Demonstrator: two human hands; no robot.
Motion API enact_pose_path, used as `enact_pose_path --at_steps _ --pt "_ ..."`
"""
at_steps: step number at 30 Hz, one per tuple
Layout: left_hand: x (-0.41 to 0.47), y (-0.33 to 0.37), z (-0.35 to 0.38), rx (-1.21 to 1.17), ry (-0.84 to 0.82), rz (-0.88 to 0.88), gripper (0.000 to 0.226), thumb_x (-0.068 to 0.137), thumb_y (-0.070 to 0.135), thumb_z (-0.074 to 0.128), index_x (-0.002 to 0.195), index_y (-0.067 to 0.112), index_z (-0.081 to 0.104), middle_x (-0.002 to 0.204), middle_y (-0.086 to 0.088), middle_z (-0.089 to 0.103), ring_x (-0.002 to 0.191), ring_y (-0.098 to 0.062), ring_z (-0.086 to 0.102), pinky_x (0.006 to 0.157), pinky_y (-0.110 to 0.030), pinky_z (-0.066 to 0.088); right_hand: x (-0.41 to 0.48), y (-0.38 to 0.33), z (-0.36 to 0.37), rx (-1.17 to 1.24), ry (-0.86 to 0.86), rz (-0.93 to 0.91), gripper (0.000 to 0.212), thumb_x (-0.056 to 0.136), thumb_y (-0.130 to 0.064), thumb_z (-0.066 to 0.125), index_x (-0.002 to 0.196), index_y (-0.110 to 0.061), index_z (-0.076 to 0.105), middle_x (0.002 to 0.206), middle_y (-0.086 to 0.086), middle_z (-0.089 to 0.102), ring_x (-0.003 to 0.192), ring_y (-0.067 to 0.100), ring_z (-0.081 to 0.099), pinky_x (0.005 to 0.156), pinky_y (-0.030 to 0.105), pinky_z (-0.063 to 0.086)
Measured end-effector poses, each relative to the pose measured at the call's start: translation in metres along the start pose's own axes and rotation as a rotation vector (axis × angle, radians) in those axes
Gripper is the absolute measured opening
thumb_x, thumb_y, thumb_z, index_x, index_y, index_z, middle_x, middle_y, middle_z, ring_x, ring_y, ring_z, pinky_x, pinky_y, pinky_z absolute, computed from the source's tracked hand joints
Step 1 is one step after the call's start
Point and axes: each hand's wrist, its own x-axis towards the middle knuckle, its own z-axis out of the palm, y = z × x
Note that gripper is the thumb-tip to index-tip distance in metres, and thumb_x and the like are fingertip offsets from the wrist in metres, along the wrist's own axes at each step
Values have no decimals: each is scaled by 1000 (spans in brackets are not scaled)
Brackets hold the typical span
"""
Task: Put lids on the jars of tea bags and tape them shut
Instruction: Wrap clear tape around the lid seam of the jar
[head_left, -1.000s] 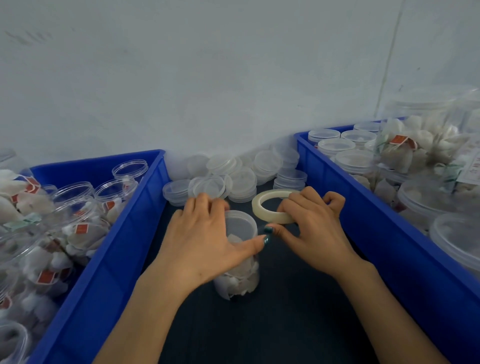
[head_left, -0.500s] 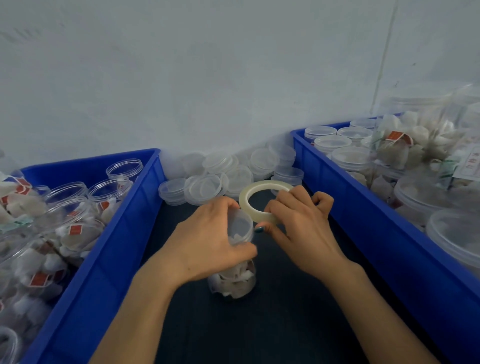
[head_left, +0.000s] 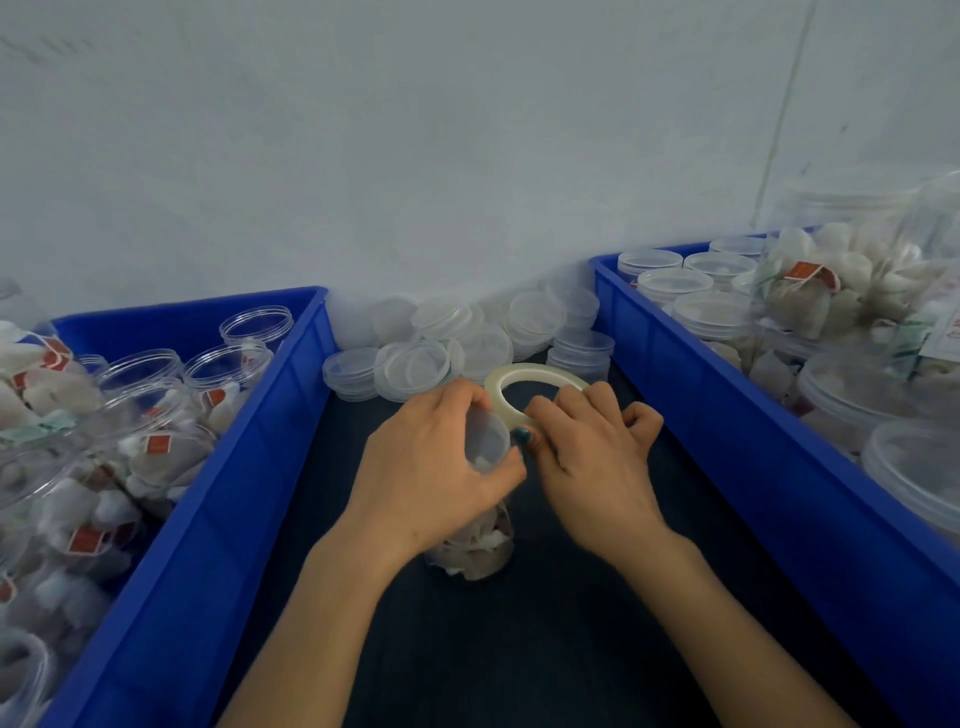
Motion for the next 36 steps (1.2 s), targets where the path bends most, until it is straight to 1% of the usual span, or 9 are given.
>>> enact_pose_path --at_steps 4,9,12,15,18,24,28,31,36 --pt "1 0 0 -10 -13 17 44 71 63 53 107 39 45 102 22 50 92 0 46 68 -13 33 0 -10 7 -6 77 109 23 97 -38 31 90 -31 52 89 -13 41 93 9 29 76 34 12" --pt "5 -1 -1 -5 -17 -16 56 65 70 44 109 36 48 105 19 54 93 -6 51 71 -27 40 11 -16 16 -14 46 169 16 102 -35 36 94 -33 49 94 -13 42 96 8 27 74 35 10" --pt "8 -2 -3 6 -34 -66 48 73 63 56 111 34 48 107 16 55 92 -7 51 72 -28 40 16 -23 27 33 97 246 14 101 -33 39 89 -33 46 91 -13 42 91 6 19 72 34 9" --pt "7 1 -7 -3 -50 -69 49 73 62 60 112 34 49 109 16 56 93 -7 52 73 -28 42 26 -23 43 24 106 304 16 100 -36 41 91 -30 53 94 -10 47 97 12 31 75 36 13" --pt "-10 12 -3 -61 -73 10 50 61 70 50 103 44 47 100 21 55 90 0 51 70 -21 40 51 -1 39 6 -65 511 31 103 -39 35 98 -25 62 106 -1 59 111 22 45 85 42 26" --pt "-2 5 -6 -29 -94 -52 48 67 68 51 107 43 42 103 22 50 92 -2 50 71 -28 40 44 -1 36 112 -260 112 31 103 -34 30 74 -33 41 93 -9 47 95 14 34 74 38 16" --pt "1 10 -4 -16 -93 -130 49 58 75 45 96 45 40 91 24 51 83 0 50 61 -22 32 17 15 40 -37 -320 35 26 106 -34 31 101 -29 55 106 -8 49 104 15 36 88 38 26" --pt "12 19 2 13 -30 -281 36 71 67 60 88 38 45 84 19 55 75 4 48 58 -25 29 1 19 41 -74 -311 -4 30 106 -38 33 113 -30 60 114 -8 54 112 14 39 91 36 27" --pt "15 13 6 -136 45 -350 19 93 56 54 90 37 59 87 18 65 82 -3 59 69 -32 45 -4 23 30 98 -292 -54 30 101 -32 54 129 -37 64 126 -13 55 115 9 51 90 31 41"
